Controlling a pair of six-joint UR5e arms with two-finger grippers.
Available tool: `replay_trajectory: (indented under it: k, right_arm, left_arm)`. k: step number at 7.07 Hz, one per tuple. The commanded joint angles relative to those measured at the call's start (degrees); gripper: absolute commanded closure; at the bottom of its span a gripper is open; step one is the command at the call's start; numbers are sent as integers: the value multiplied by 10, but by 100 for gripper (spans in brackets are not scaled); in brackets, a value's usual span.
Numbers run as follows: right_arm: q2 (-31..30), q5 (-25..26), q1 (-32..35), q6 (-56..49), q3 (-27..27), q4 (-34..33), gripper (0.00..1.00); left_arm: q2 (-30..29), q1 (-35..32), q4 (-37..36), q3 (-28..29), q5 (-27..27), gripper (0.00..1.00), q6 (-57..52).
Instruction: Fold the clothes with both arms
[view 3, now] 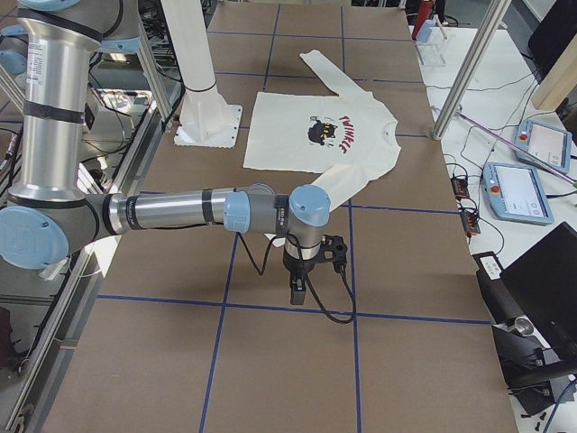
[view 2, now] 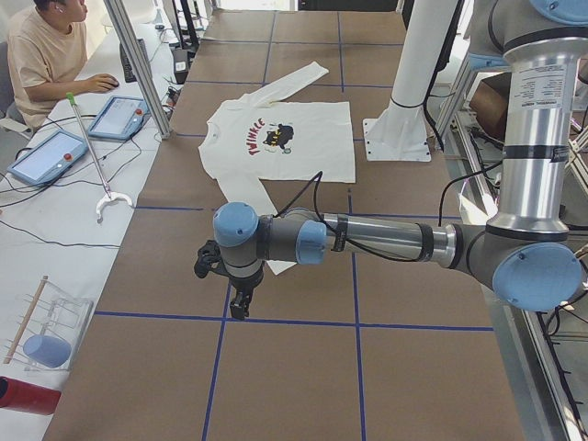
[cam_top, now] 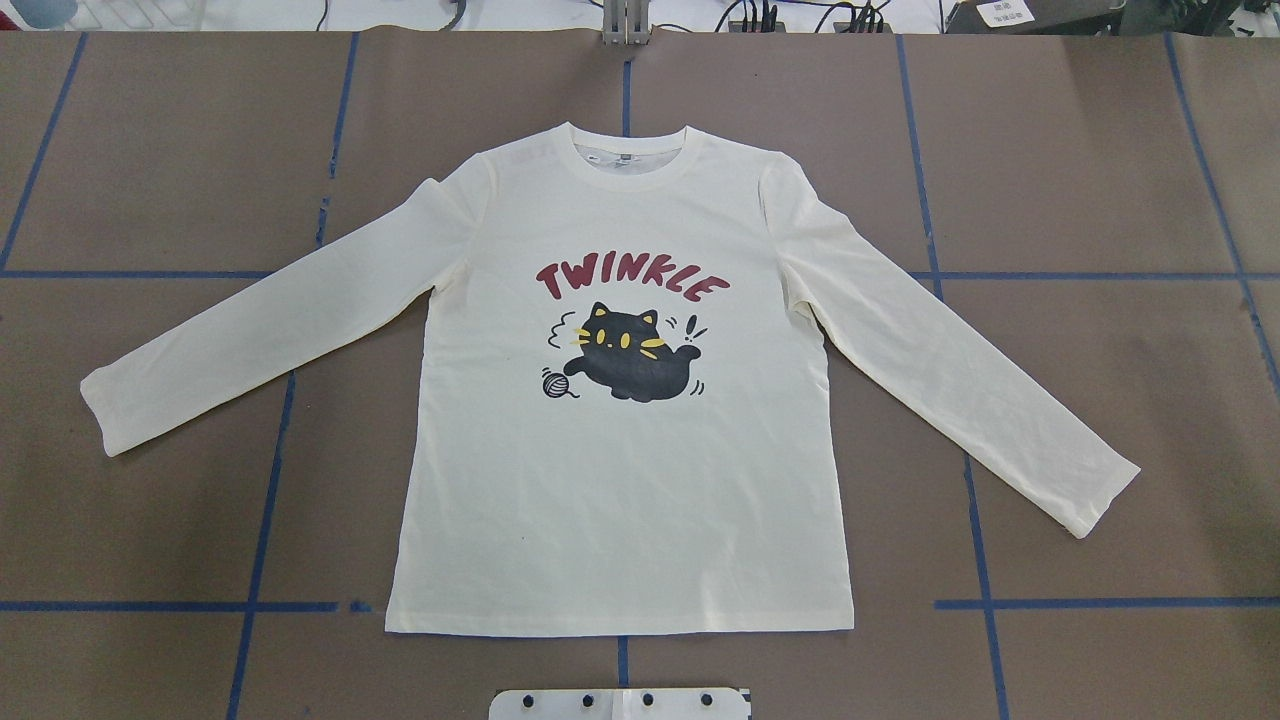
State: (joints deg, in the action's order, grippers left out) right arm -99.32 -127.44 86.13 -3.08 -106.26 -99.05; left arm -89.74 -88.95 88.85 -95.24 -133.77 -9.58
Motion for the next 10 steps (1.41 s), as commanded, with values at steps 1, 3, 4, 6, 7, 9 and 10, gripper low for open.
replay_trajectory:
  k: [1, 3, 4, 6, 7, 9, 10]
  right_arm:
    - [1, 0, 0, -1, 0, 0, 0]
    - [21, -5, -2, 0, -8, -1, 0]
    - [42, -9, -3, 3, -9, -1, 0]
    - [88, -4, -3, 8, -9, 34, 0]
    - [92, -1, -3, 11, -3, 84, 0]
    - [96, -58, -2, 13, 3, 102, 0]
    - [82, -88, -2, 9, -9, 121, 0]
  left_arm:
    - [0, 1, -1, -22, 0, 0, 1]
    - [-1, 1, 0, -35, 2, 0, 3]
    - [-16, 2, 5, -33, 8, 0, 2]
    - [-12, 4, 121, -33, 72, 0, 1]
    - [-10, 4, 182, -25, 88, 0, 3]
    - [-24, 3, 280, -3, 88, 0, 19]
    - [-28, 4, 282, 8, 87, 0, 29]
